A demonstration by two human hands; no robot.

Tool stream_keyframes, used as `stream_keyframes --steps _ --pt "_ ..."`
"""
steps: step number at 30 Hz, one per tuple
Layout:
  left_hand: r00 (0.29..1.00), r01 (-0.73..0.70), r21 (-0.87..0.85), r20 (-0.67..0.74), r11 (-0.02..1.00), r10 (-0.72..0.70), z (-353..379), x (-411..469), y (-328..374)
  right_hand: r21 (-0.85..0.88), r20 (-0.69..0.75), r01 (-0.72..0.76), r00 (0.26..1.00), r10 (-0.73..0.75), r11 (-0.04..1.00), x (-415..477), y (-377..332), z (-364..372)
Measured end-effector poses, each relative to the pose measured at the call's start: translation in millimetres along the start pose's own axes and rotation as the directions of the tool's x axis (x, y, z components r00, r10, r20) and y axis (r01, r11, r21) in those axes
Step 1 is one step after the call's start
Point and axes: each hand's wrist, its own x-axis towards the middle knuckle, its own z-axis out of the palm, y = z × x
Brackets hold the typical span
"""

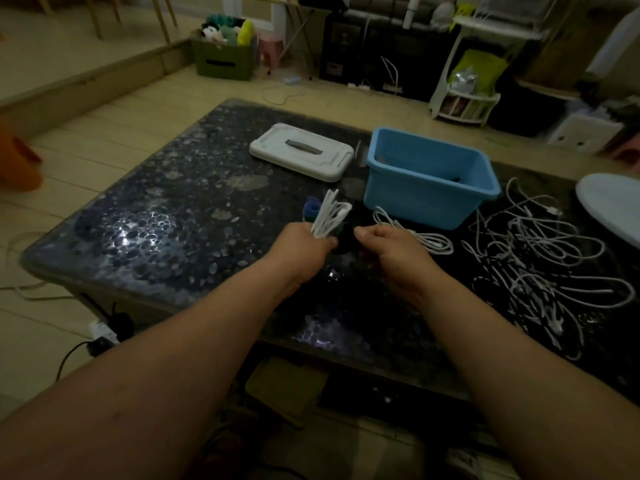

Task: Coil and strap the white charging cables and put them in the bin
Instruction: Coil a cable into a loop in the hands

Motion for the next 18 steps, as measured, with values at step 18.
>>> stream_keyframes --steps 18 --pt "0.981 -0.077 0.569 -0.102 0.818 0.164 -15 18 -16 0.086 -0.267 -0.008 0.963 0.031 0.996 0 -4 -59"
